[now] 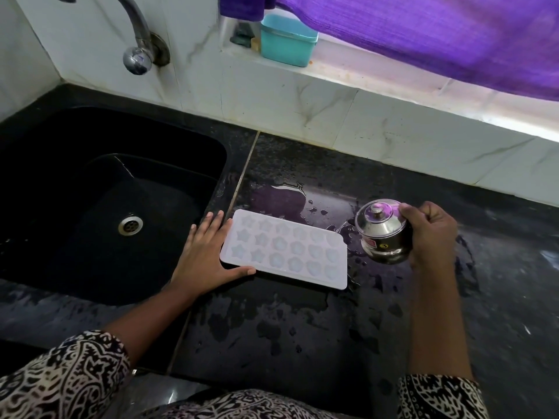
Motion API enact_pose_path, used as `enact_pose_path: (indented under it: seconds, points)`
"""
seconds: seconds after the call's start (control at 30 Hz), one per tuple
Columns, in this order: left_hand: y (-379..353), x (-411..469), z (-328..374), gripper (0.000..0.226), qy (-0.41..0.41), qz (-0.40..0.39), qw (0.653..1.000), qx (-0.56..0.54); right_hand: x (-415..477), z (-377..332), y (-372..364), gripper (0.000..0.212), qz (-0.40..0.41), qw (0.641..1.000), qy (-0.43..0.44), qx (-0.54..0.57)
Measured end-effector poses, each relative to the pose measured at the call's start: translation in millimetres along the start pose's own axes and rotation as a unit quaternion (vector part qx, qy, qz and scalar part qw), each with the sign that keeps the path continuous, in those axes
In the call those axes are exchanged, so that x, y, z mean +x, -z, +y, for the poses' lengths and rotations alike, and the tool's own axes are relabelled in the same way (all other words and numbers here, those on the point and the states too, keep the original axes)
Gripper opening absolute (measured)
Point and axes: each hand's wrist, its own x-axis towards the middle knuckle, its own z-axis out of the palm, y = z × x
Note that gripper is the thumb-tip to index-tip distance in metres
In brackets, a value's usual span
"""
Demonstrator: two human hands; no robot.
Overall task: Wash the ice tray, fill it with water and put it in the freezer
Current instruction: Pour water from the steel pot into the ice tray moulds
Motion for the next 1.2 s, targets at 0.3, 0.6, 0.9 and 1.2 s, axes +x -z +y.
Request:
enact_pose_path:
  seconds: [0.3, 0.6, 0.9, 1.2]
  points:
    - [0.7, -0.2, 0.3, 0.129, -0.001, -0.002, 1.0, 0.005, 2.4, -1.6, -3.1, 0.034, 0.035, 0.989, -0.036, 0.137]
    - [2.2, 0.5, 0.6, 0.129, -0.006, -0.005, 1.0, -0.003, -6.4, -17.1, -25.1, 0.037, -0.003, 0.986, -0.02, 0.166]
    - [0.4, 0.8, -0.2, 0.135, -0.011, -0.008, 1.0, -0.004, -28.2, -20.3, -77.0, 0.035, -0.054, 0.993, -0.023, 0.107]
    - [4.4, 0.2, -1.7, 0.136, -0.013, -0.018, 1.0, 0.007, -45.4, -27.5, -110.8, 0.029, -0.077, 0.997, 0.009, 0.022]
